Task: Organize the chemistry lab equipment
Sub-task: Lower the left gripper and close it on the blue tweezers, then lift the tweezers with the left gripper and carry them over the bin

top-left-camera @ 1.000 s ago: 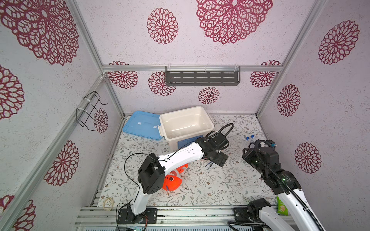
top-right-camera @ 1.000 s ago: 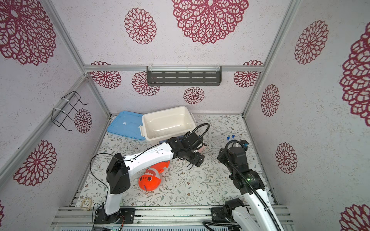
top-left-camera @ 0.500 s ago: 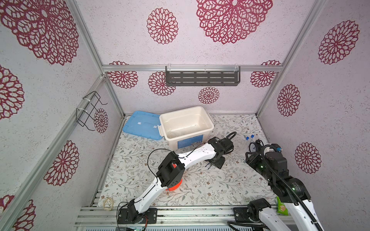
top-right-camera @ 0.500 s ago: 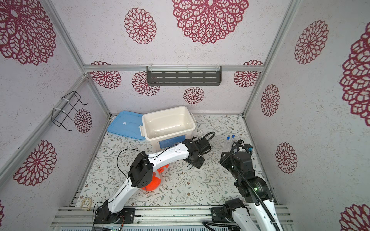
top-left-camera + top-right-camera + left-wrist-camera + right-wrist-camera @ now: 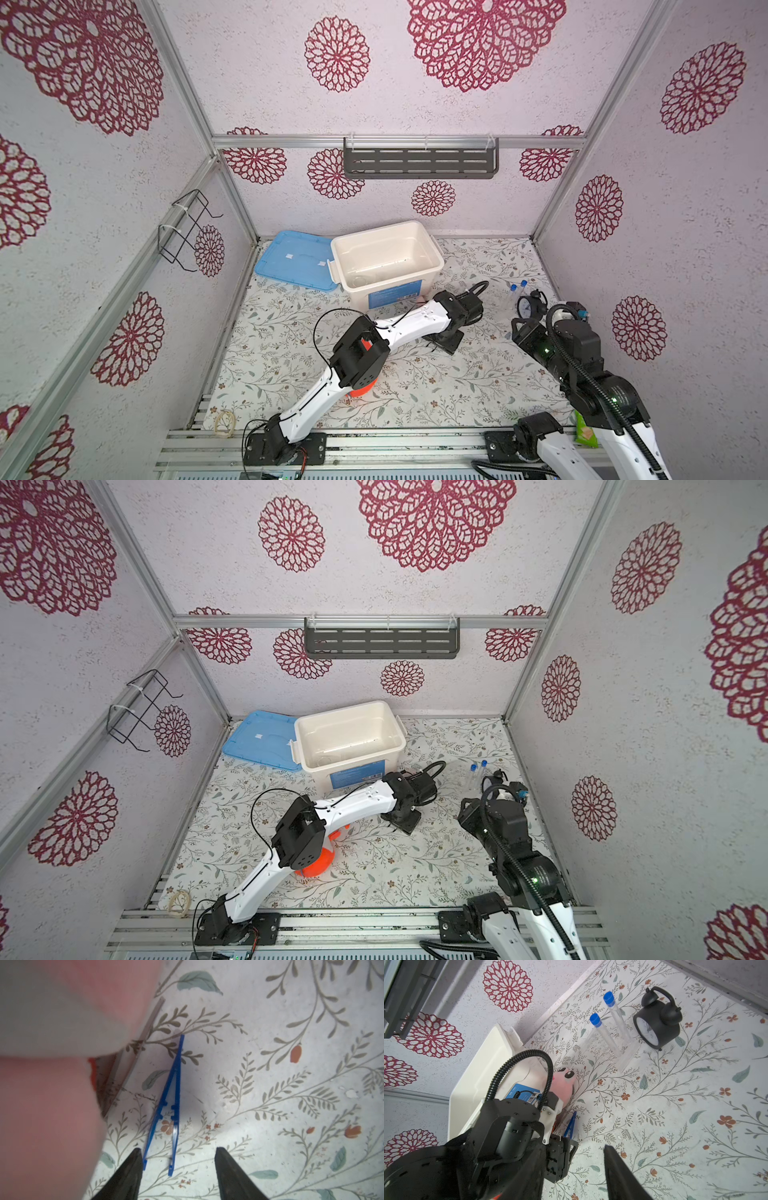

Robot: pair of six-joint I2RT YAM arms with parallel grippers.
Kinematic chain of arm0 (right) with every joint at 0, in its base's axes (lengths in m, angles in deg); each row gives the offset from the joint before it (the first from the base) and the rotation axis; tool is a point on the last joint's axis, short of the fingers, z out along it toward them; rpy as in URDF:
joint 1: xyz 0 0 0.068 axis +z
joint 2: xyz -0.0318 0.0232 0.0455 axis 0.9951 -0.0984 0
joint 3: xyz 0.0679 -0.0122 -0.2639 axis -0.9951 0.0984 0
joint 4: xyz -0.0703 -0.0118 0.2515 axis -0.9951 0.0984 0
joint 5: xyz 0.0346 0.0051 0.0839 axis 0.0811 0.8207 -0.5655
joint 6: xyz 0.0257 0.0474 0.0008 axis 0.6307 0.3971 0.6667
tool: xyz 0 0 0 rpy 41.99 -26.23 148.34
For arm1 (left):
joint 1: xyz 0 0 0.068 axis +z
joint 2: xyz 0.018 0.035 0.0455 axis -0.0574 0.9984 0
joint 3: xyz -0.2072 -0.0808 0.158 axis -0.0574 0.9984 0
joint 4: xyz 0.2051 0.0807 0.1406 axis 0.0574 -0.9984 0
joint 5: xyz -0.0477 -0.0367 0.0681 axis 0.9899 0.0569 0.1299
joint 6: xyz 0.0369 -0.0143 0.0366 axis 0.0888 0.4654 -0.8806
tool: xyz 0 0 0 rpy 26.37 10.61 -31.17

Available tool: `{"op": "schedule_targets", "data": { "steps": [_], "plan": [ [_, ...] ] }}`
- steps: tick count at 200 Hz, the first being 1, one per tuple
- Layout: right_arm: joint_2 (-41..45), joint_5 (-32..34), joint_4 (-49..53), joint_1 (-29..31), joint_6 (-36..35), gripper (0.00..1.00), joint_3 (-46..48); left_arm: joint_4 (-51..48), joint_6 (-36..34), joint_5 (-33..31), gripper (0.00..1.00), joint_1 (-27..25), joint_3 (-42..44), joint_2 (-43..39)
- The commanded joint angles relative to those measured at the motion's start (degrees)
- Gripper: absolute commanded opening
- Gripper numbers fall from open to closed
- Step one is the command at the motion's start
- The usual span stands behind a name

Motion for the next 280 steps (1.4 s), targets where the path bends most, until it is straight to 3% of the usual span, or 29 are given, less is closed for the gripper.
{"op": "schedule_targets", "data": {
  "steps": [1,30,131,206,280],
  "plan": [
    [0.61,1.63,0.22,-0.24,0.8,0.49,-1.01,0.81,-0.26,0.3,0.58,0.51,-0.9,2.37],
    [1.56,2.51,0.73,-0.21,1.01,0.49,-1.15,1.2,0.53,-0.04,0.55,0.46,0.07,2.91],
    [2.87,1.73,-0.12,-0.26,3.33,0.49,0.47,2.68,0.74,1.26,0.18,0.23,3.22,0.94],
    [1.77,2.16,-1.95,-0.27,5.08,0.52,1.54,2.11,0.29,-0.01,0.13,0.23,0.09,-5.75],
    [-4.85,4.36,-7.88,-0.21,5.2,0.53,-3.77,-1.22,0.24,-3.65,0.14,2.36,-2.46,-19.29]
  ]
}}
